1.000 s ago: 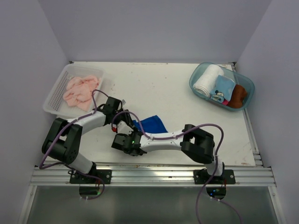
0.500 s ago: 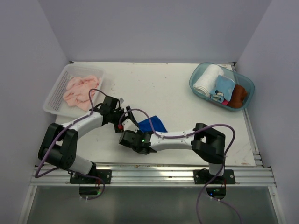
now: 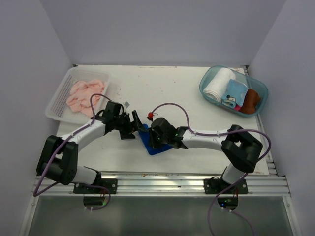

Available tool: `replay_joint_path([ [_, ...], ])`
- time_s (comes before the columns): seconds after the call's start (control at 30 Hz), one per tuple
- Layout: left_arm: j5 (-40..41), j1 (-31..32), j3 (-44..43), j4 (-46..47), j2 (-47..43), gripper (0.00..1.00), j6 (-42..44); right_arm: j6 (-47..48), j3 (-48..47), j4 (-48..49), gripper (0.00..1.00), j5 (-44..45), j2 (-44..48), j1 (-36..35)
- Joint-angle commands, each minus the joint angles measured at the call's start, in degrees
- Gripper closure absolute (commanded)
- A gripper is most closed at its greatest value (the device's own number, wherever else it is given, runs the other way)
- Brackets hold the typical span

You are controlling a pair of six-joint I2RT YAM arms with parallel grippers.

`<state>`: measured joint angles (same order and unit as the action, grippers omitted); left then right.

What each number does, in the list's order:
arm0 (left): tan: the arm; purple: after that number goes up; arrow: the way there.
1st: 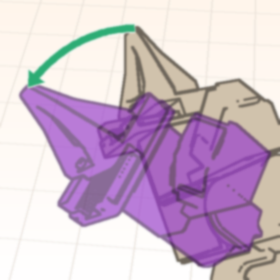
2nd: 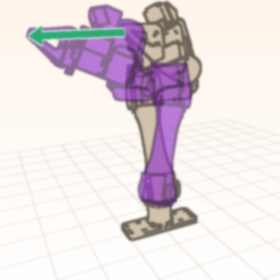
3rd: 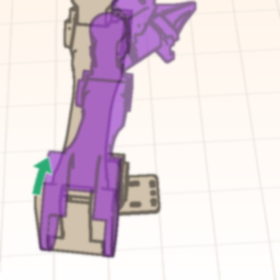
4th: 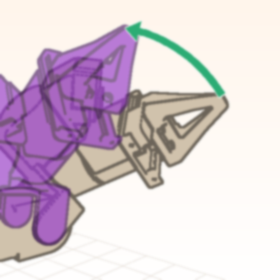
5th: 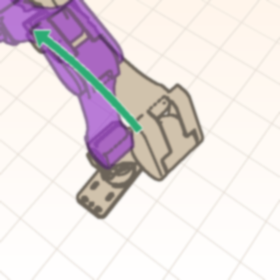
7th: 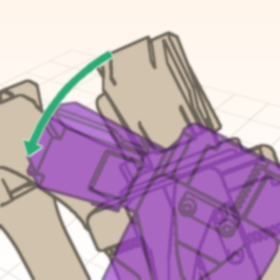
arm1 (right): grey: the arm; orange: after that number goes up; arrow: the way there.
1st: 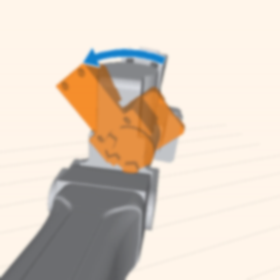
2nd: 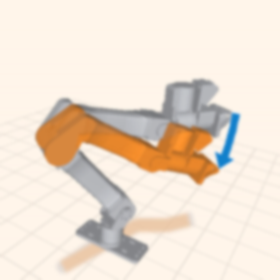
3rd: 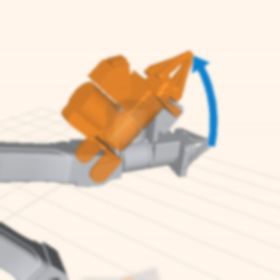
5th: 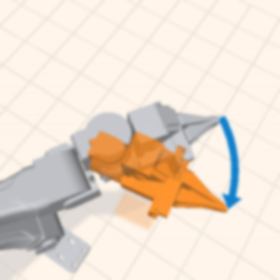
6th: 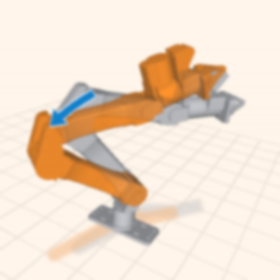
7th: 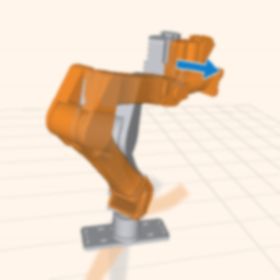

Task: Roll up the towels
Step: Roll the towel

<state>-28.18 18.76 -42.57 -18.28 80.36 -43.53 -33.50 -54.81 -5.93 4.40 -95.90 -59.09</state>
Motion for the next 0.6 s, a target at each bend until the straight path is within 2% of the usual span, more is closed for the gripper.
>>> replay_joint_path([
  [0.0, -3.10, -0.22, 0.99, 4.04, -0.03, 0.13, -0.68, -5.43, 3.12, 9.09, 1.00, -12.55, 2.03, 2.48],
  [0.33, -4.33, 0.13, 1.17, 7.47, 3.31, 0.14, -0.33, -13.95, 9.89, 21.83, 1.00, -23.38, 0.10, 8.37],
  [0.57, -3.90, 0.66, 1.17, 8.61, 6.30, 0.20, 0.20, -16.34, 11.21, 25.97, 1.00, -26.29, -2.27, 9.96],
])
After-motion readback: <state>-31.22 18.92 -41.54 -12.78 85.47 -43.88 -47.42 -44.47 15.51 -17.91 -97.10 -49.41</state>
